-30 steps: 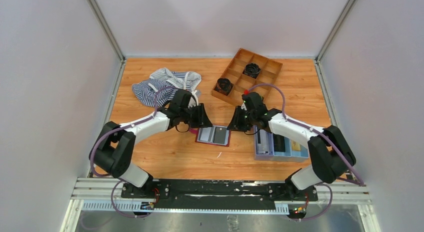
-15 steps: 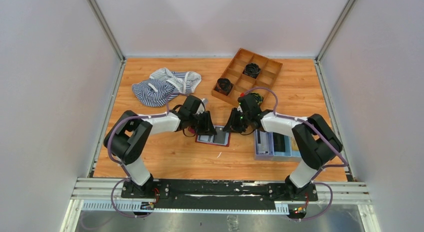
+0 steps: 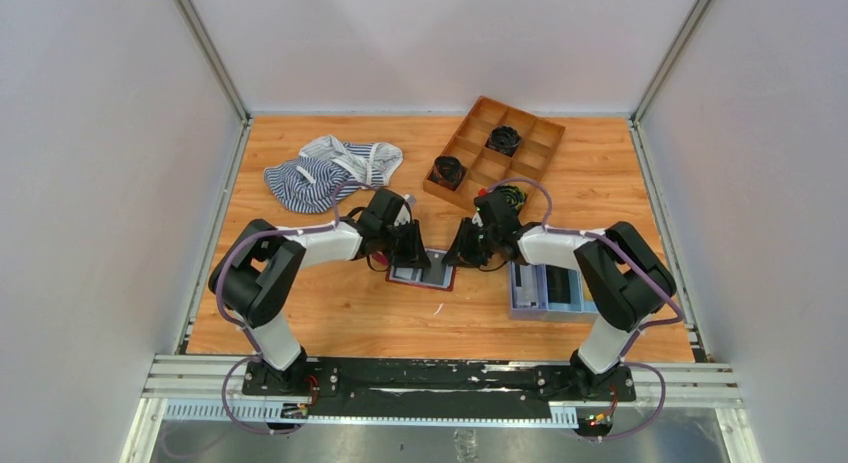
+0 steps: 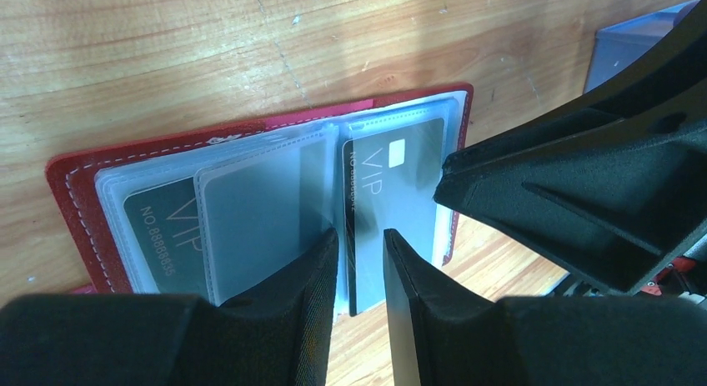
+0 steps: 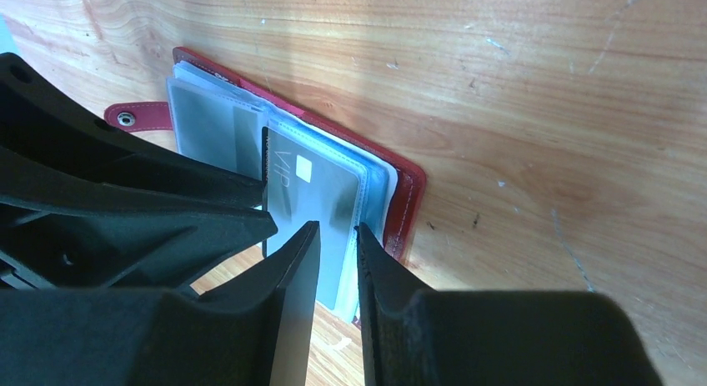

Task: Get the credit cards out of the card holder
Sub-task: Remove the credit card from the card holder.

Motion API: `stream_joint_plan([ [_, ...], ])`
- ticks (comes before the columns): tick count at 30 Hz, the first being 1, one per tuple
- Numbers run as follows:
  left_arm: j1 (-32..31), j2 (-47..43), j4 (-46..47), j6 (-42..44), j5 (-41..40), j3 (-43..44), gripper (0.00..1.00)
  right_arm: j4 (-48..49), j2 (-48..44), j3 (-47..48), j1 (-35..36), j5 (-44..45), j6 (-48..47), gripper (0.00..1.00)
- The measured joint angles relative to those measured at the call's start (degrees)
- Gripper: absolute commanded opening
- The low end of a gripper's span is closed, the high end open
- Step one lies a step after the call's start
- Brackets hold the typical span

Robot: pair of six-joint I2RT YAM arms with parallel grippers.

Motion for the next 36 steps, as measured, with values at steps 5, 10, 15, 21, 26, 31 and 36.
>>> stream_joint_plan([
  [5, 0.0, 0.2, -0.2, 0.1, -0.1, 0.0, 0.22, 1.9, 0.3, -0.6, 0.0, -0.6, 0.5, 0.24],
  [10, 0.0, 0.6, 0.4, -0.7, 0.3, -0.1, 0.16, 3.1, 0.7, -0.9, 0.0, -1.0, 0.9, 0.23],
  [15, 0.1, 0.6, 1.3, -1.7, 0.4, -0.5, 0.15, 4.6, 1.0, -1.4, 0.0, -1.3, 1.5, 0.23],
  [21, 1.5, -0.1, 4.2, -3.5, 2.2, -2.8, 0.04, 6.3, 1.6, -1.8, 0.0, -2.0, 1.9, 0.22],
  [26, 3.1, -0.8, 7.1, -5.3, 4.7, -4.9, 0.00, 7.0, 1.9, -1.8, 0.0, -2.4, 2.1, 0.22],
  [31, 3.6, -1.2, 8.0, -5.8, 5.6, -5.4, 0.00, 7.4, 2.1, -1.8, 0.0, -2.6, 2.1, 0.21],
  [36, 4.2, -1.5, 8.1, -5.9, 6.3, -5.5, 0.08, 7.9, 2.5, -1.8, 0.0, -3.0, 2.2, 0.21],
])
